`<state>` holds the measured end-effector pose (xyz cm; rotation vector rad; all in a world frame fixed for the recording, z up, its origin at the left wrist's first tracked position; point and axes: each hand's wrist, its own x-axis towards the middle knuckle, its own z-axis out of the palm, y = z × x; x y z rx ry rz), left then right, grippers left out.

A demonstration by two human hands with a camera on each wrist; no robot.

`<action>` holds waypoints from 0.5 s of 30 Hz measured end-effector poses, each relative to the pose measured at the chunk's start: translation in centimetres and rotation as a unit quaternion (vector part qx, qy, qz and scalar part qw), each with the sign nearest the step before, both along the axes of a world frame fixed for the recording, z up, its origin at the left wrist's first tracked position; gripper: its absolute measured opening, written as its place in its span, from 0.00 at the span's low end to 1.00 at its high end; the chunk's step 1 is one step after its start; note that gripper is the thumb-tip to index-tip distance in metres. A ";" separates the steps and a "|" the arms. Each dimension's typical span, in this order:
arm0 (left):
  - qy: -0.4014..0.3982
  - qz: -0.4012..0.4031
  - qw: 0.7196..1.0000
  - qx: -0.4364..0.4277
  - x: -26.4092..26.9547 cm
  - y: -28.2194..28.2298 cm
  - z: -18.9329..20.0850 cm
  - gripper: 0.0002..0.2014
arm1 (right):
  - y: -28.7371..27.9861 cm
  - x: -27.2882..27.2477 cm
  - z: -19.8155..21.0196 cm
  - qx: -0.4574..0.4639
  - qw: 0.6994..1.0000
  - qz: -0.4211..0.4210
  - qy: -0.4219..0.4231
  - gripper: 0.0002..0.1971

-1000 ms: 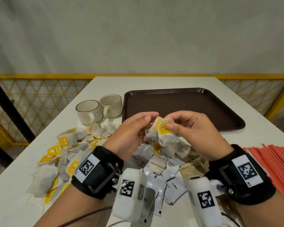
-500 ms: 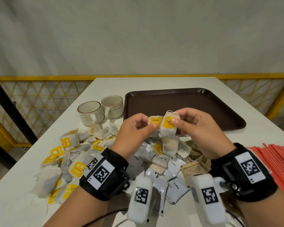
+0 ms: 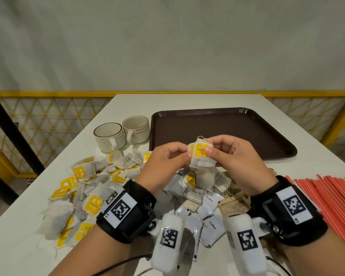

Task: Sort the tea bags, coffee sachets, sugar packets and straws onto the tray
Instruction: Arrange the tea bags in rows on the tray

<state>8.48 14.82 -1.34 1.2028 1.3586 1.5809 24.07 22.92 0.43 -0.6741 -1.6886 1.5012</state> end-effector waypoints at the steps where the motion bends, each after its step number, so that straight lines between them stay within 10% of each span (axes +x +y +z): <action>1: -0.002 0.000 1.000 -0.002 0.0 0.0 0.1 0.04 | 0.0 0.0 0.0 0.002 1.000 -0.004 0.002 0.06; 15: 0.008 0.022 1.000 0.015 0.0 -0.2 0.2 0.07 | -0.3 -0.2 -0.3 -0.006 1.000 -0.002 0.012 0.11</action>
